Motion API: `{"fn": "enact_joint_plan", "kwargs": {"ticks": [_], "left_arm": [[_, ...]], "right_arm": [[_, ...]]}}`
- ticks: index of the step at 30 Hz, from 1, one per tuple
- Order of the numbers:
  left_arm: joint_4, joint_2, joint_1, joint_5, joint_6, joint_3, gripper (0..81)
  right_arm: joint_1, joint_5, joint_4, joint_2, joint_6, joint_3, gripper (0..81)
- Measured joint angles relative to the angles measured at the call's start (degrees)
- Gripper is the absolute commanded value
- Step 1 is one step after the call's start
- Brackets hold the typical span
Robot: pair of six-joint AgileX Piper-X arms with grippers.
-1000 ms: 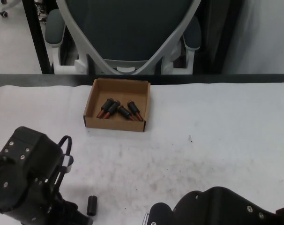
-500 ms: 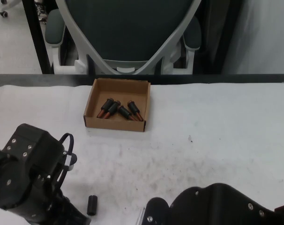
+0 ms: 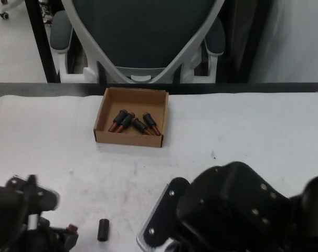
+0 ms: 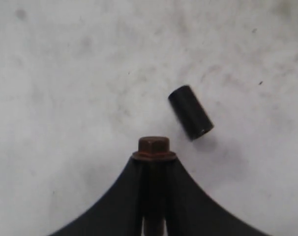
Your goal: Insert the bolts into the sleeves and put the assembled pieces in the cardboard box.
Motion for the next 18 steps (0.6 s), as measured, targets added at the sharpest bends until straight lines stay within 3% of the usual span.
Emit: {"fn": "enact_joint_plan", "kwargs": {"ticks": [9,18], "left_arm": [[-5.0,-19.6,0.0,2.3,-0.7,6.5,0.8],[-13.2,-29.4,0.0,-0.3,-0.8,12.5,0.8]], "right_arm": [[-5.6,-6.0,-2.5,10.6,6.4,-7.2,0.2],[-6.3,-8.4,-2.6,18.4,8.1,-15.9,0.1]]}}
